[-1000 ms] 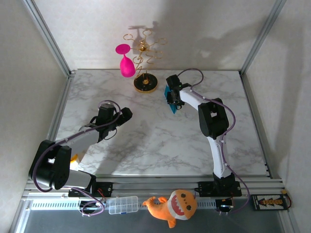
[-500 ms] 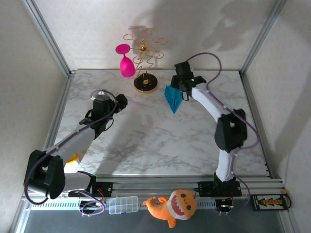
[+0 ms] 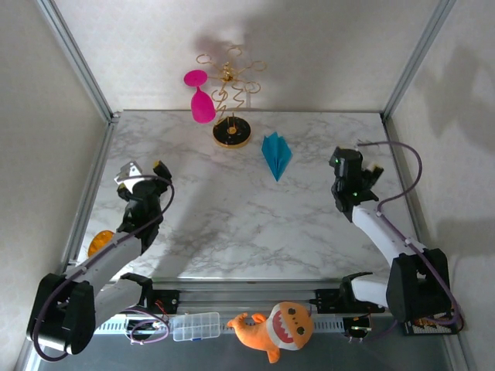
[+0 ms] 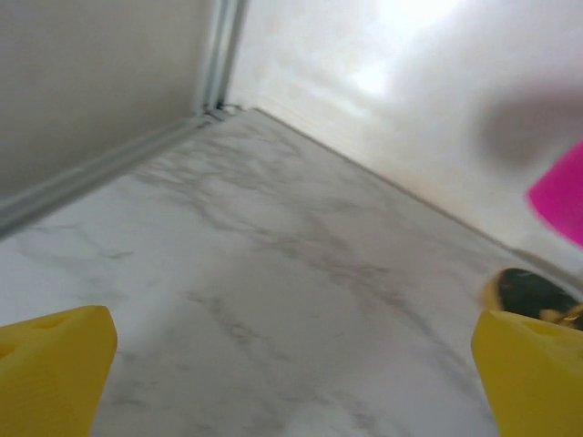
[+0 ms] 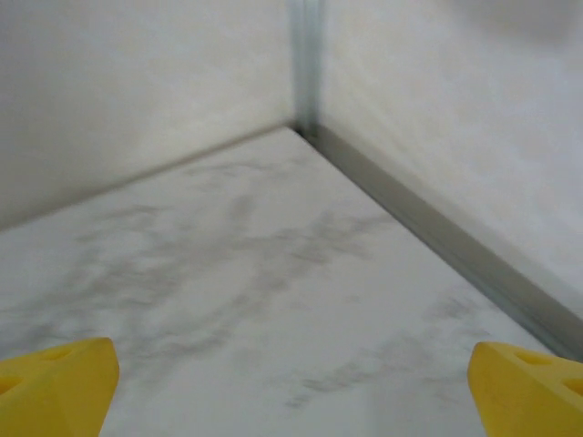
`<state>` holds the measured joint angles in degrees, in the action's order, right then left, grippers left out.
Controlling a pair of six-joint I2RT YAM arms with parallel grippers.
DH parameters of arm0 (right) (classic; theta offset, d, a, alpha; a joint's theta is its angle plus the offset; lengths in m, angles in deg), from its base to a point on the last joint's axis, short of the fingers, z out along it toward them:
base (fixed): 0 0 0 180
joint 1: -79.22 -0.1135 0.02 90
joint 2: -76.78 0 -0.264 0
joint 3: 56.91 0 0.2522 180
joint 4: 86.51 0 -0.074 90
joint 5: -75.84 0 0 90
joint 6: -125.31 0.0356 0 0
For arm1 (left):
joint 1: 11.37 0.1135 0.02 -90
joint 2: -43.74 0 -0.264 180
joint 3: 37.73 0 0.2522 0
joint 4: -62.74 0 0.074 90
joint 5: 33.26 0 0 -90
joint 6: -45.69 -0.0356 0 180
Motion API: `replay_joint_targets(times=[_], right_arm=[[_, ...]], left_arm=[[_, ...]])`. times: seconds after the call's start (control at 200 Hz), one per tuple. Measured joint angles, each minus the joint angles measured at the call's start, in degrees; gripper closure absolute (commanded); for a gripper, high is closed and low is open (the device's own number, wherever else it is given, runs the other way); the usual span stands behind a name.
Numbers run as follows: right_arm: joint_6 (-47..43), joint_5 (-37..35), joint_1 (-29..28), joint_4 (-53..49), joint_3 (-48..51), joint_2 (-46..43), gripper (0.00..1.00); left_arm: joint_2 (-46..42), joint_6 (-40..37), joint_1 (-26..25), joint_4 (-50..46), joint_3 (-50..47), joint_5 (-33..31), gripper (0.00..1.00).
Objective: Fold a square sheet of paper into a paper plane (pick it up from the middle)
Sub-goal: Reset both arms
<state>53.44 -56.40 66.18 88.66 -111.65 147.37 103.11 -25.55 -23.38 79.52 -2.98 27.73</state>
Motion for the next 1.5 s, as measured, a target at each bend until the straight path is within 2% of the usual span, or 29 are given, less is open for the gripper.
replay_joint_targets(times=[0.135,0.24,0.536,0.726,0.911,1.222,1.502], right_arm=[[-4.17,0.20,3.32,12.13,12.15,0.04,0.01],[-8.63,2.84,4.74,23.41,19.78,2.01,0.01],[-19.32,16.11,6.36,47.08,26.49,8.09,0.01],[-21.42,22.49,7.98,51.47,29.29,7.98,0.01],[-19.61,29.11,8.39,53.35,29.86,6.45,0.01],[-19.23,32.39,8.70,61.96,30.01,15.45,0.01],[-17.88,33.99,10.43,64.13,29.90,17.77,0.01]], left_arm=[[0.59,-6.67,1.57,12.04,-9.27,-0.26,0.00],[4.17,-9.92,3.26,19.41,-13.07,2.10,0.00],[16.39,-13.51,8.02,36.13,-14.05,15.04,0.01],[24.17,-13.42,10.71,44.09,-13.94,22.36,0.01],[27.47,-12.98,11.47,47.52,-13.94,25.24,0.00],[28.24,-13.07,10.43,46.60,-10.03,24.61,0.01],[28.33,-13.97,9.09,44.59,-9.22,22.80,0.01]])
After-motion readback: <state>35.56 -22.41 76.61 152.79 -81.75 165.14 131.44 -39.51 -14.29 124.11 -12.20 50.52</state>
